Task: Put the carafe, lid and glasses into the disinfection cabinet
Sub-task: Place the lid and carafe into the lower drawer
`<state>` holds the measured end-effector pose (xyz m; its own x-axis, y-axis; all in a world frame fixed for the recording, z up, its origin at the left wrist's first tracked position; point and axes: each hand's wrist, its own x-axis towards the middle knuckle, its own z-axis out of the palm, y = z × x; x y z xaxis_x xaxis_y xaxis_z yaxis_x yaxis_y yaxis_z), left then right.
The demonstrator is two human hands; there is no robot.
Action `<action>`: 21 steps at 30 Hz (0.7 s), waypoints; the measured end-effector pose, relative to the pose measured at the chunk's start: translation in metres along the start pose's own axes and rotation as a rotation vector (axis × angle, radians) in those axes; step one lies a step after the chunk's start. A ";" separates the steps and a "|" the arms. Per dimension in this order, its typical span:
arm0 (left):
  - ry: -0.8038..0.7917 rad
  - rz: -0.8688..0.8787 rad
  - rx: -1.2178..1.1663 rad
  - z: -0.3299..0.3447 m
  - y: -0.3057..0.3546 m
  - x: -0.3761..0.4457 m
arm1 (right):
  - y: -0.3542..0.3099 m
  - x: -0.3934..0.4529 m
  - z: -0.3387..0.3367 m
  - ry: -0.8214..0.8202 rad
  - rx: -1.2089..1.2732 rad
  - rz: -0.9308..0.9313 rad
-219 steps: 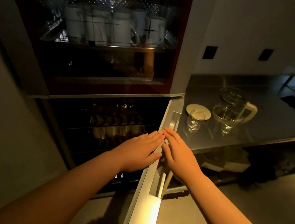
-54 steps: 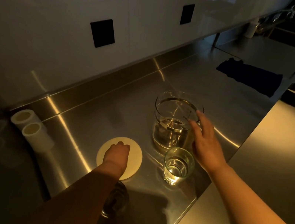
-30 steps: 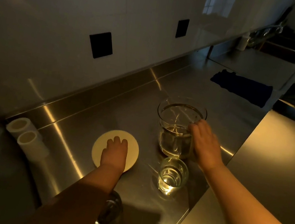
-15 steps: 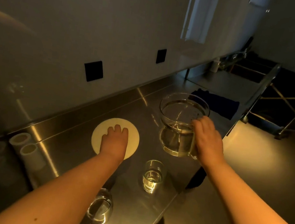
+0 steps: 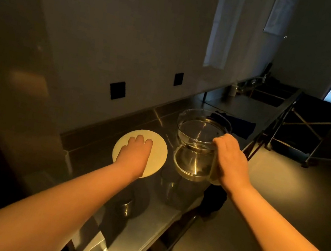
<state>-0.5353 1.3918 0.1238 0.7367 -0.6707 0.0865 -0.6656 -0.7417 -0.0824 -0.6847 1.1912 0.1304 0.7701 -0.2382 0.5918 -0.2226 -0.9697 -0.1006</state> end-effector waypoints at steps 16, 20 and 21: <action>0.068 0.258 -0.083 -0.066 0.004 -0.146 | -0.079 -0.114 -0.118 0.111 -0.013 0.008; 0.089 0.295 -0.147 -0.079 0.009 -0.178 | -0.091 -0.143 -0.140 0.147 -0.041 -0.007; 0.094 0.302 -0.156 -0.081 0.010 -0.185 | -0.094 -0.150 -0.146 0.157 -0.043 -0.019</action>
<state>-0.6886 1.5081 0.1877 0.4942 -0.8519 0.1731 -0.8675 -0.4963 0.0341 -0.8661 1.3256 0.1677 0.6723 -0.2054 0.7112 -0.2368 -0.9699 -0.0563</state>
